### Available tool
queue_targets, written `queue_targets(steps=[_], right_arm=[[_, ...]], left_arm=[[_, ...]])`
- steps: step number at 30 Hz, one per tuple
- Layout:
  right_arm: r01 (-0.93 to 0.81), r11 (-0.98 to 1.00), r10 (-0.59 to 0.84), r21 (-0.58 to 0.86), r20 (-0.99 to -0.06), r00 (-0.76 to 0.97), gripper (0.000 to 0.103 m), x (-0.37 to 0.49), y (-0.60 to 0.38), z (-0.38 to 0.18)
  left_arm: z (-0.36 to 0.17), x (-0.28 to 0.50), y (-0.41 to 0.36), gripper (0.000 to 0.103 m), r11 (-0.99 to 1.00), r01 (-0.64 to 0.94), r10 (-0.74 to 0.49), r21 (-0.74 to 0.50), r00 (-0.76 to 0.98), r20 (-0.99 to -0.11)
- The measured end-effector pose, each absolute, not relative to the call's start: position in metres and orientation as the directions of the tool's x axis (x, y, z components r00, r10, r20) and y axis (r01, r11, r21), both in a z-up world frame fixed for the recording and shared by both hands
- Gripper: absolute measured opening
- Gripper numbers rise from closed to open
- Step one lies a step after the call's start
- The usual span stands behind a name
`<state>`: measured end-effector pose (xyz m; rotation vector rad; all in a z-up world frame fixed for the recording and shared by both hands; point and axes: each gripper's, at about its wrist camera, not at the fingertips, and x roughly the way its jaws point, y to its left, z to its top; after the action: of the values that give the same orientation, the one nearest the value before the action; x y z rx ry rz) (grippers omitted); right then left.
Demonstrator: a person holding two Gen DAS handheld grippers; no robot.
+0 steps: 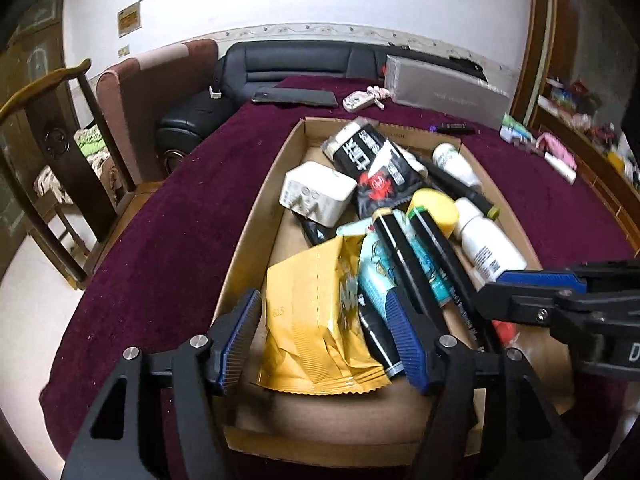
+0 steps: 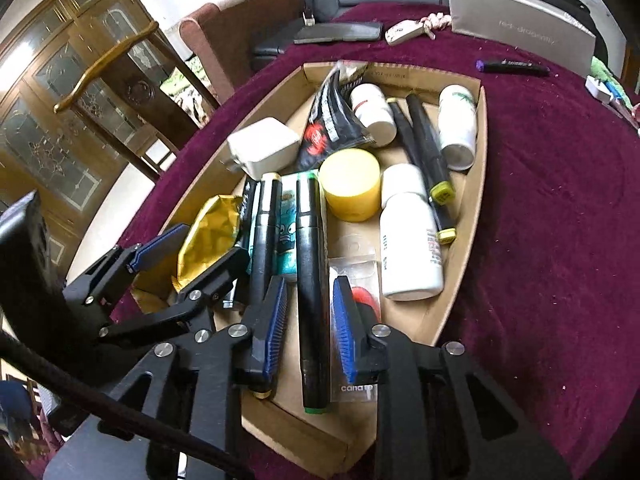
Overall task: Organize objects
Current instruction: 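Open both tools and release the packet and marker in the tray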
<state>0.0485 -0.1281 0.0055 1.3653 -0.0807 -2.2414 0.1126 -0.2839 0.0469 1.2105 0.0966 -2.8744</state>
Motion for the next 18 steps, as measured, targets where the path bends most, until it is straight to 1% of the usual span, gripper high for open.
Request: queue_targets(steps=[1,4,14,15,17,18], right_arm=[[0.392,-0.868,-0.453,0.305,-0.81,-0.373,0.03,0.05,-0.126,0.007],[0.385,-0.872,-0.456,0.304,-0.791,-0.409,0.038,0.057,-0.118,0.014],[0.347,-0.876,-0.473,0.335,-0.733,-0.489,0.039,0.067,-0.09,0.029],[0.34,-0.881,-0.466,0.329,-0.727,-0.504,0.04,0.068,-0.085,0.03],[0.327,-0.891,-0.449,0.314,-0.712,-0.539,0.045,0.072,-0.078,0.035],[0.32,-0.897,-0.439,0.305,-0.702,-0.561,0.049,0.075,-0.073,0.038]], left_arm=[[0.05,0.114,-0.284,0.059,-0.997,0.05,0.004,-0.056,-0.707,-0.707],[0.061,0.12,-0.281,0.059,-0.997,0.057,-0.007,-0.051,-0.735,-0.678],[0.101,0.142,-0.25,0.059,-0.997,0.081,-0.078,0.018,-0.838,-0.541],[0.106,0.145,-0.246,0.059,-0.996,0.088,-0.091,0.03,-0.85,-0.519],[0.112,0.15,-0.239,0.059,-0.993,0.104,-0.116,0.052,-0.866,-0.487],[0.116,0.152,-0.236,0.061,-0.992,0.112,-0.129,0.063,-0.872,-0.471]])
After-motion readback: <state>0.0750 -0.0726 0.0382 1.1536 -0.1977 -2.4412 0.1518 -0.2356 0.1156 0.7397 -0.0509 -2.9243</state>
